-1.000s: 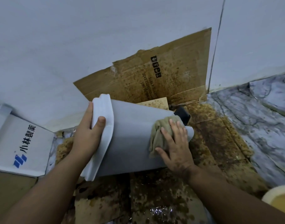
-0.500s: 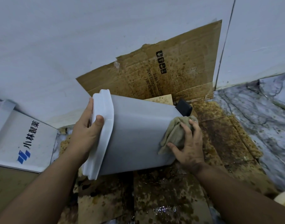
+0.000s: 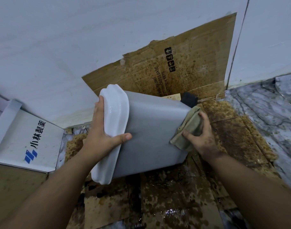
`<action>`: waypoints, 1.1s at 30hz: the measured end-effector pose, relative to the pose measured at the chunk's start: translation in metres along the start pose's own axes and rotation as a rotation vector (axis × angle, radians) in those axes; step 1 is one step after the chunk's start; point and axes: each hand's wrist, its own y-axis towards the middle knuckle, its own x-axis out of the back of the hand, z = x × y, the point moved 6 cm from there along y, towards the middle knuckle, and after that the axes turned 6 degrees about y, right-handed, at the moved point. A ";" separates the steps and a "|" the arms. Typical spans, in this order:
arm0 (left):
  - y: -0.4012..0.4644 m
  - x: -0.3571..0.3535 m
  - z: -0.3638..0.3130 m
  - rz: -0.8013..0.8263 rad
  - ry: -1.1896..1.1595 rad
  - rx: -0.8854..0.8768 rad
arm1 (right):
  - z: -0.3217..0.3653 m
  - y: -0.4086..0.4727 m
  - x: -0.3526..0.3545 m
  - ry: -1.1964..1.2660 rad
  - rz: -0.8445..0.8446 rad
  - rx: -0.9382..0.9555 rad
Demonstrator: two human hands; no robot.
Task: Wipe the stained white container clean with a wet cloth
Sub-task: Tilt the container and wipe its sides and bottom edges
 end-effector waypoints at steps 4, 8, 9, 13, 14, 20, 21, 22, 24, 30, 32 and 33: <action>0.004 0.005 -0.011 -0.014 -0.067 0.024 | 0.007 0.007 0.012 -0.033 -0.023 -0.023; 0.010 0.013 -0.011 0.026 -0.176 0.178 | 0.012 0.019 0.016 -0.106 -0.011 -0.067; 0.010 0.013 -0.006 0.035 -0.207 0.240 | 0.010 0.023 0.013 -0.152 0.027 -0.100; -0.008 -0.006 0.016 0.139 -0.151 0.444 | -0.020 0.019 0.005 -0.369 0.242 -0.229; -0.015 -0.013 0.020 0.158 -0.133 0.451 | -0.030 0.011 0.002 -0.419 0.281 -0.258; -0.038 -0.032 0.043 0.156 -0.276 0.392 | -0.031 -0.030 -0.038 -0.771 0.285 -0.132; -0.041 -0.033 0.045 0.152 -0.291 0.378 | -0.020 -0.035 -0.050 -0.767 0.299 -0.076; -0.043 -0.035 0.045 0.143 -0.299 0.364 | -0.006 -0.041 -0.066 -0.761 0.326 -0.022; -0.045 -0.040 0.046 0.112 -0.307 0.340 | 0.036 -0.063 -0.109 -0.733 0.403 0.127; -0.045 -0.042 0.046 0.092 -0.338 0.340 | 0.067 -0.077 -0.129 -0.589 0.550 0.438; -0.048 -0.040 0.047 0.119 -0.304 0.345 | 0.014 -0.049 -0.080 -0.633 0.451 0.276; -0.050 -0.039 0.048 0.130 -0.296 0.338 | -0.014 -0.039 -0.055 -0.677 0.374 0.135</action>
